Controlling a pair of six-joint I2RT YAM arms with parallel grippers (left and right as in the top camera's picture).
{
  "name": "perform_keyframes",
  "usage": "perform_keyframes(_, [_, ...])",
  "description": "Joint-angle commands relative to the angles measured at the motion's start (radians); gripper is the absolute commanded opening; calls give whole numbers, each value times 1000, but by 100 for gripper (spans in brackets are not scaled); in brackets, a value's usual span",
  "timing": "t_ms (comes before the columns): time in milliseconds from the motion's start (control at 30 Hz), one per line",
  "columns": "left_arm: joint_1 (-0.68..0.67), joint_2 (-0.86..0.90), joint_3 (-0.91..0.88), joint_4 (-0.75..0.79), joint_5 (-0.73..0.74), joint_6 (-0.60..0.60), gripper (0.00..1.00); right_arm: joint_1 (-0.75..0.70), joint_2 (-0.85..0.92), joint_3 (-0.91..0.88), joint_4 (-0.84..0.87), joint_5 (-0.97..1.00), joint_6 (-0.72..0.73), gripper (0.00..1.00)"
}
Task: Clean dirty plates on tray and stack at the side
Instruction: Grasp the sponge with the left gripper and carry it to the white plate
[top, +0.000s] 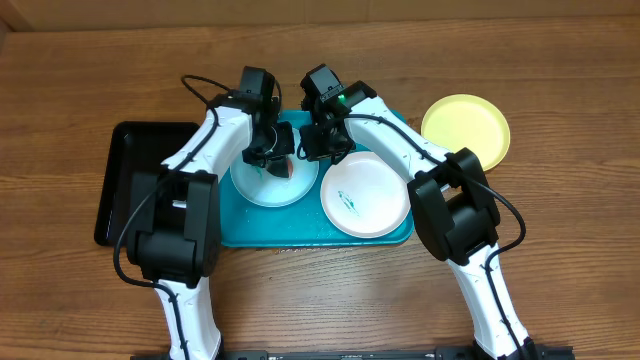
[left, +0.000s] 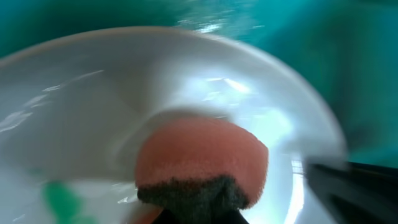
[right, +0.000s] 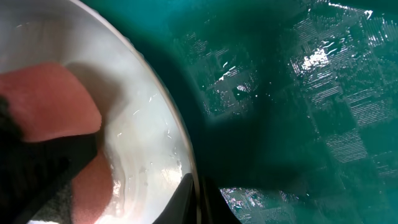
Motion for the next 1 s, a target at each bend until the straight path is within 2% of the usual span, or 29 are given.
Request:
perform_keyframes(0, [14,9,-13,-54,-252,-43,4,9,-19,-21,-5,2,8,4])
perform_keyframes(200, [52,9,-8,-149,-452,-43,4,9,-19,-21,-20,2,7,4])
perform_keyframes(500, [80,9,29,-102,-375,-63,4,9,-19,-21,-19,2,7,4])
perform_keyframes(600, [79,9,29,-77,-308,-78,4,9,-19,-21,-19,2,7,4])
perform_keyframes(767, [74,9,24,-43,-85,-117,4,9,-19,-21,-13,2,8,4])
perform_keyframes(967, [37,9,20,-69,45,-140,4,9,-19,-21,-13,2,7,4])
